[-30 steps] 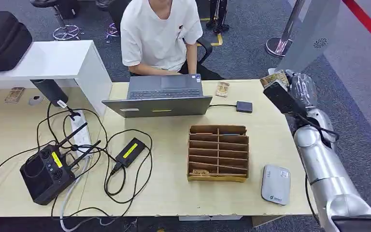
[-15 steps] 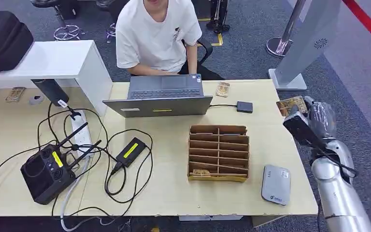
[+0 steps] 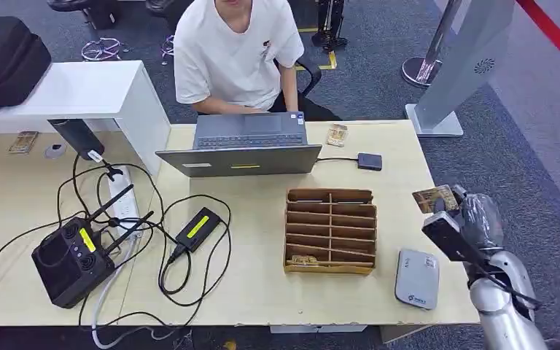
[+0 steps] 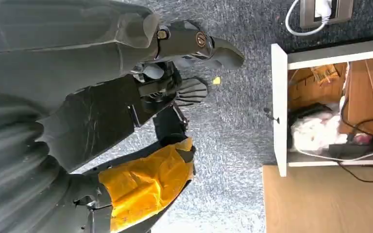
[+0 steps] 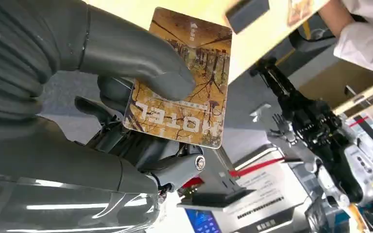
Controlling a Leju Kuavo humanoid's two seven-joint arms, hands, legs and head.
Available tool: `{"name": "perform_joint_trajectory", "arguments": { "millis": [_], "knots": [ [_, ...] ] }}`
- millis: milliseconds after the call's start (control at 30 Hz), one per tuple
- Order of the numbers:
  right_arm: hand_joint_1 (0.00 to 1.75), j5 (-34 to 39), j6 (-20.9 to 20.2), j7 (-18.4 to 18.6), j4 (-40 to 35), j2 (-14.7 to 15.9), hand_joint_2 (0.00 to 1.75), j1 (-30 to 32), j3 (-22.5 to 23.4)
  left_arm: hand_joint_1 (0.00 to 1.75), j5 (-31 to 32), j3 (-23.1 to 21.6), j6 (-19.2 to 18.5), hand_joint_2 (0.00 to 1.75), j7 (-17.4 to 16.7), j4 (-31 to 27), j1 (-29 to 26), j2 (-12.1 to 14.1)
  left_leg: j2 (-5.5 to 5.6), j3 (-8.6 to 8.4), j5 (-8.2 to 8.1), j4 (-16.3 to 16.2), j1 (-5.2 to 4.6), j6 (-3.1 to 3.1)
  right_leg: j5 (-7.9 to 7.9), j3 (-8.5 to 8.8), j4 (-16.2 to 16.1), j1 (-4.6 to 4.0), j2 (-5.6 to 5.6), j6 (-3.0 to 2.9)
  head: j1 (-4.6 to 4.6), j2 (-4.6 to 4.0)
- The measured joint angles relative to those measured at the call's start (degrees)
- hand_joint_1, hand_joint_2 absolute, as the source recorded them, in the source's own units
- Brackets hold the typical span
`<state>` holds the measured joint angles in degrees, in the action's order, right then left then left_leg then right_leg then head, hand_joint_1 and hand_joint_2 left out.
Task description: Pass the card to the sensor for recognition and then transmit it.
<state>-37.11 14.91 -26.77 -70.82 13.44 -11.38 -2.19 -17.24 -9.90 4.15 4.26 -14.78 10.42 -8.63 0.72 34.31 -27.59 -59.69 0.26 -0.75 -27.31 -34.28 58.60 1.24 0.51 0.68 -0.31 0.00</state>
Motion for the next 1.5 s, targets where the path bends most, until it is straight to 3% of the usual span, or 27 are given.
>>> {"name": "perform_joint_trajectory", "arguments": {
  "millis": [467,1167,1500],
  "knots": [
    [1.75,-1.27,1.57,-0.13,1.07,-2.08,1.75,4.57,1.03,0.00,2.10,2.18,-0.17,1.75,-0.20,-0.22,-0.05,0.02,-0.01,0.00,0.00,0.01,0.00,0.00,0.00,0.00,0.00,0.00,0.00,0.00,0.00,0.00],
    [1.75,0.20,2.64,-1.29,5.20,-2.56,1.75,8.78,6.95,0.00,4.33,4.92,-0.90,1.75,-0.20,-0.48,-0.23,0.31,-0.01,-0.01,-0.01,0.01,0.00,0.00,-0.01,0.00,-0.01,0.00,0.00,0.00,0.00,0.00],
    [1.75,-0.61,2.27,-2.53,8.35,-4.17,1.75,9.08,8.57,0.00,5.77,5.99,-1.22,1.75,-0.50,-0.55,-0.25,0.41,-0.04,-0.06,-0.01,0.02,0.01,0.00,-0.01,0.03,-0.01,-0.01,0.04,0.00,0.00,0.00]
  ]
}}
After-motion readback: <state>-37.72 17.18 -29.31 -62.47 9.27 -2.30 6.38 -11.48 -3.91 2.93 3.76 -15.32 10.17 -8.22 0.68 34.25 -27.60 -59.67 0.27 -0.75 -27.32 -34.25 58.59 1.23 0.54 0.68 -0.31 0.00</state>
